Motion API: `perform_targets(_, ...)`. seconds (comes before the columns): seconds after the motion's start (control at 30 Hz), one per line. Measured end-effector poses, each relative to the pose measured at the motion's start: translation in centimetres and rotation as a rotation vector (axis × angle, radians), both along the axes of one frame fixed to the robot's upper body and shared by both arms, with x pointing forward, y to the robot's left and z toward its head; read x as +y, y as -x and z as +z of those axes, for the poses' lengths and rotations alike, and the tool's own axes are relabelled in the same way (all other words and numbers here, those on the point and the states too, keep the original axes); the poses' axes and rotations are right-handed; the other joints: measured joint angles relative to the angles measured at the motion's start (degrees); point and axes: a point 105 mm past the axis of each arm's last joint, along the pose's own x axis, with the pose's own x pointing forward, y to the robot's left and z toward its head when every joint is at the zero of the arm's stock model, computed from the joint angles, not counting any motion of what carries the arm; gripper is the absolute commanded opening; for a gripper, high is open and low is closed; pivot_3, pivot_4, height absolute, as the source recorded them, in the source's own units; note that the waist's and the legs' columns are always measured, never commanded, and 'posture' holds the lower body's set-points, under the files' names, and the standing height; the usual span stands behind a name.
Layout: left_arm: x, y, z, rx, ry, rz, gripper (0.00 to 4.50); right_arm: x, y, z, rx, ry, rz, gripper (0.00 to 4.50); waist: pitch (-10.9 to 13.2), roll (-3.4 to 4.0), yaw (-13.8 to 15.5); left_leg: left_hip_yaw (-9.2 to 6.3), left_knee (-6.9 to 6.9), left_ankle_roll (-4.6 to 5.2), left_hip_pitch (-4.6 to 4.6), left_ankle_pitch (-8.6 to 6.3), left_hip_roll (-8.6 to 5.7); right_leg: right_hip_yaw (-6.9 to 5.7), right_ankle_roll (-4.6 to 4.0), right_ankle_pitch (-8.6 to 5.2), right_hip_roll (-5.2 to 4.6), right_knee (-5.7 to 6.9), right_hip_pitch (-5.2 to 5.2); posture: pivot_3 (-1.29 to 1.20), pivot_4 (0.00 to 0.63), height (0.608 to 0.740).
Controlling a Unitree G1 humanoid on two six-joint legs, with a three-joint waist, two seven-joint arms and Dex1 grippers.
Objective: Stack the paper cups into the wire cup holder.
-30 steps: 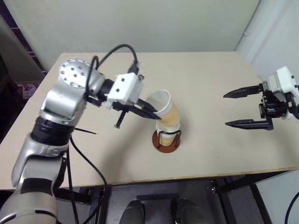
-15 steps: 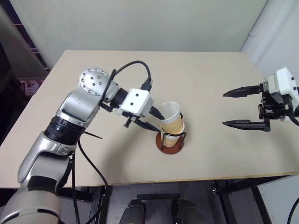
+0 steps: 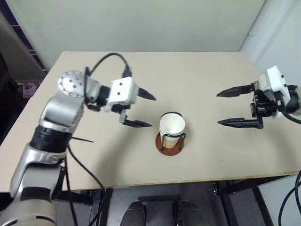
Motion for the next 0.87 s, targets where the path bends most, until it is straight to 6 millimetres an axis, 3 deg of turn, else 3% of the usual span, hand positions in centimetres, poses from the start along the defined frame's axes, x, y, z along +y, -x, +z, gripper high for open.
perform_targets(0.1, 4.3, 1.8, -2.3, 0.163, 0.039, 0.144, 4.46, -0.8, 0.2, -1.5, 0.087, -0.018, -0.018, 4.5, 0.0, 0.0, -0.11, -0.07, -0.01, -0.2, -0.03, -0.04, 0.02, 0.0, -0.14, -0.17, 0.04, 0.04, -0.08, 0.0, 0.15, 0.74)
perform_targets(0.27, 6.2, 4.3, -3.2, 0.233, 0.074, 0.213, 4.46, -1.7, 0.1, -2.8, 0.157, -0.042, -0.057, 4.5, 0.0, -0.01, 0.99, -0.14, 0.11, -0.09, -0.06, -0.1, -0.03, 0.01, -0.75, -0.51, -0.05, 0.19, -0.04, 0.0, 0.15, 0.74)
perform_targets(0.87, 7.0, 4.4, -2.6, 0.204, 0.13, 0.303, 4.46, -2.4, -0.6, -3.6, 0.198, -0.081, -0.098, 4.5, 0.0, 0.0, 0.02, 0.0, -0.18, -0.11, 0.56, -0.12, 0.02, 0.02, -1.31, -0.78, -0.02, 0.9, 0.02, 0.0, 0.15, 0.74)
